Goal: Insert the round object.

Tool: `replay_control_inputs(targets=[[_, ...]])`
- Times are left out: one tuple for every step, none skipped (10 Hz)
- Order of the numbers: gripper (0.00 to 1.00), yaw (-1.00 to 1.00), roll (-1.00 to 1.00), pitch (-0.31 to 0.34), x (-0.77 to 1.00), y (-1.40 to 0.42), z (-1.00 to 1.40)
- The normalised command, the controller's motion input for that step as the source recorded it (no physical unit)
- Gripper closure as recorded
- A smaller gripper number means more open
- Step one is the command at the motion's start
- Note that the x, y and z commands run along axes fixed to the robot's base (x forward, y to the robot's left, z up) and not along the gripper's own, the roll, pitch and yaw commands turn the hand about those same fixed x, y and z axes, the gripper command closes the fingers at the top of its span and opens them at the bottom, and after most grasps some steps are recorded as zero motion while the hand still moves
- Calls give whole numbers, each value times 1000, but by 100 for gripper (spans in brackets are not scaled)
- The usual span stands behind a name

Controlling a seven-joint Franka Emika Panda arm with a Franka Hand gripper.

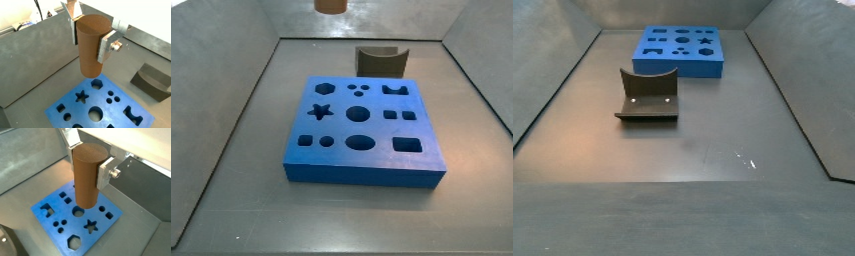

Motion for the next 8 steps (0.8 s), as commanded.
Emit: replay_control_inputs(targets=[[100,0,0,-126,71,-314,-1000],[100,0,0,-124,97,-306,-1000],[100,0,-66,-94,166,-226,-957],[100,-126,-73,-107,374,-89,-943],[100,-160,-7,-74,409,0,-1000],[100,-74,37,0,309,151,-1000],[100,-77,0,-9,329,86,-1000],[100,-86,0,-99,380,3,-986]])
